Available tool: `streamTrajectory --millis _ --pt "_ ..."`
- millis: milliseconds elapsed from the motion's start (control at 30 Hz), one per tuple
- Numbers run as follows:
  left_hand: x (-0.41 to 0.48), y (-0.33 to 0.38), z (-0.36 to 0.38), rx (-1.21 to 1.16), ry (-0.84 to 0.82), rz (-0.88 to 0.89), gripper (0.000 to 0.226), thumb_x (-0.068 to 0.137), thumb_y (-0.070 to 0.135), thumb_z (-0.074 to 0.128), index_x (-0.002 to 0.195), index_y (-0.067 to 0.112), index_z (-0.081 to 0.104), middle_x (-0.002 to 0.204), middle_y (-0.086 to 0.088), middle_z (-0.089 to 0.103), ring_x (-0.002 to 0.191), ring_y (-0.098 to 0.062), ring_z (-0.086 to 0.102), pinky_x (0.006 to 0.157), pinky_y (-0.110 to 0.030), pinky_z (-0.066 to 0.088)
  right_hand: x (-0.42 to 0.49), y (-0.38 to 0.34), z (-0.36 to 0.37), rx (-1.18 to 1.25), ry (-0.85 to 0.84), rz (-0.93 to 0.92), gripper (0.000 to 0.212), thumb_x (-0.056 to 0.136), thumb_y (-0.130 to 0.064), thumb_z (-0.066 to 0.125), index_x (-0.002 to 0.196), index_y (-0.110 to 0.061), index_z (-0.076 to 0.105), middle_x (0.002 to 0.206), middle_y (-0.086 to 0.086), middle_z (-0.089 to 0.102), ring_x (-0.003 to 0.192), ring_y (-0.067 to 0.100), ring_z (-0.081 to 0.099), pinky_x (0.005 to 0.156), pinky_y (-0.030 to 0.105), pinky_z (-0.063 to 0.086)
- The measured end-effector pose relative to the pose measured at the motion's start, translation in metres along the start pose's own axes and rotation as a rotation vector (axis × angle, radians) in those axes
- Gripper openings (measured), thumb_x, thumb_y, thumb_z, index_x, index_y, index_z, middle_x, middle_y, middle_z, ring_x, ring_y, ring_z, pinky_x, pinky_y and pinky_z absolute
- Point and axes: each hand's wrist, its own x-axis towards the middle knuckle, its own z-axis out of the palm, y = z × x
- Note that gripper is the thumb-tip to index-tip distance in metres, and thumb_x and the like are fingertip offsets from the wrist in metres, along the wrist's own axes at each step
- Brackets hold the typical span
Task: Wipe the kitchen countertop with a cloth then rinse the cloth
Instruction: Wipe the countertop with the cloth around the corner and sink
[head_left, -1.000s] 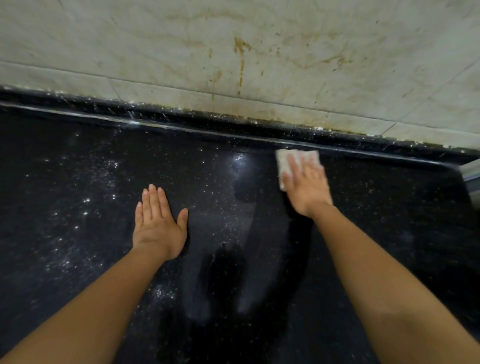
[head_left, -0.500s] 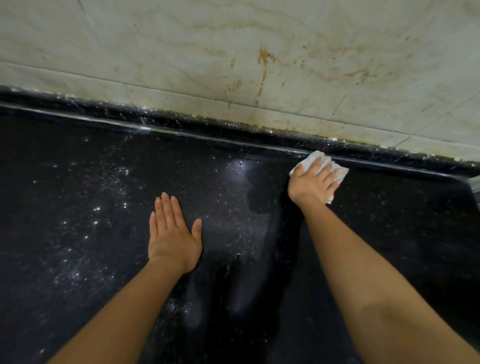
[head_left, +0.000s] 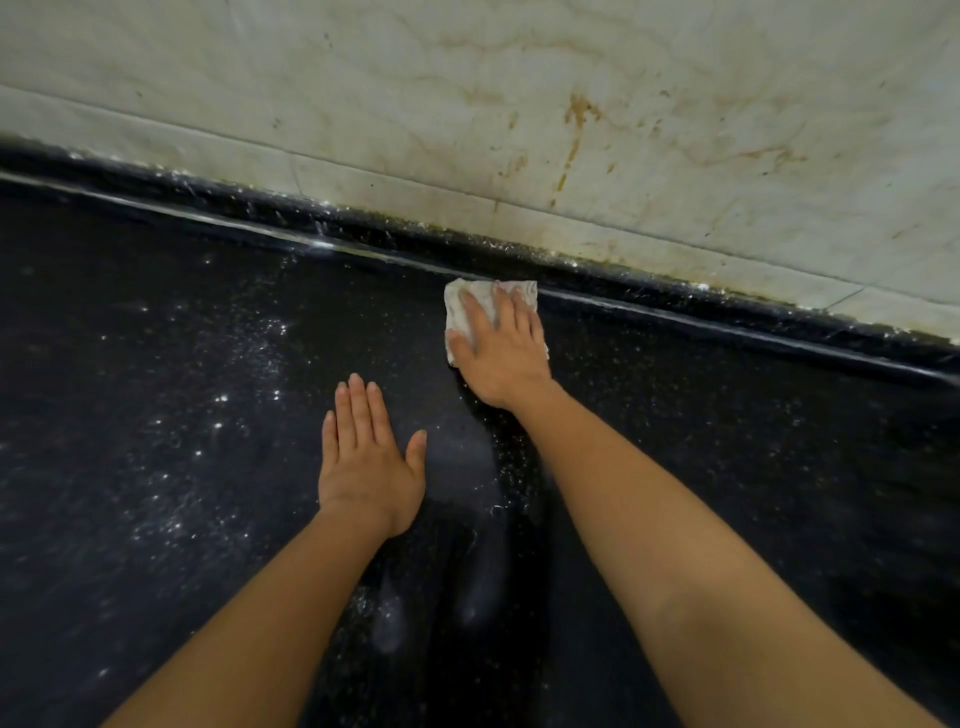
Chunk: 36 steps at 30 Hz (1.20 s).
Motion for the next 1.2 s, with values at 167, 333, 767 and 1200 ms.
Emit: streamTrajectory --millis 167,333,767,1200 --pt "0.000 -0.002 0.000 -0.013 -0.008 0.018 0.073 0.095 0.052 -0.002 0.139 0.002 -0.031 0.147 -0.014 -0.039 0.138 -0.025 -0.032 0.116 -0.040 -0.015 -0.018 0.051 -0.013 -0.120 -0.007 -0.074 0.061 0.099 -0.057 0.018 0.153 -0.036 0.000 0.162 -0.001 -0.006 0.148 0.018 -0.011 0.118 0.035 -0.008" --pt "0.001 -0.003 0.000 -0.027 -0.017 0.030 0.073 0.095 0.052 -0.002 0.139 0.002 -0.032 0.144 -0.014 -0.042 0.137 -0.026 -0.034 0.116 -0.040 -0.015 -0.043 0.078 -0.011 -0.088 0.031 0.108 0.061 0.099 -0.057 0.016 0.154 -0.034 0.002 0.163 0.004 -0.004 0.148 0.021 -0.011 0.120 0.039 -0.005" --pt "0.001 -0.003 0.002 -0.058 0.016 0.024 0.073 0.095 0.051 0.000 0.139 0.002 -0.032 0.141 -0.014 -0.044 0.137 -0.026 -0.034 0.116 -0.040 -0.015 -0.027 0.052 -0.003 -0.071 0.085 0.141 0.058 0.101 -0.048 0.016 0.155 -0.029 0.001 0.162 0.008 -0.004 0.148 0.024 -0.012 0.119 0.037 -0.010" --pt "0.001 -0.004 0.003 -0.056 0.028 0.021 0.073 0.095 0.052 0.000 0.140 0.003 -0.031 0.139 -0.011 -0.044 0.138 -0.025 -0.032 0.116 -0.040 -0.014 0.010 -0.014 -0.007 -0.144 -0.120 -0.280 0.053 0.103 -0.048 0.014 0.153 -0.039 -0.001 0.162 -0.001 -0.011 0.147 0.020 -0.016 0.115 0.034 -0.013"
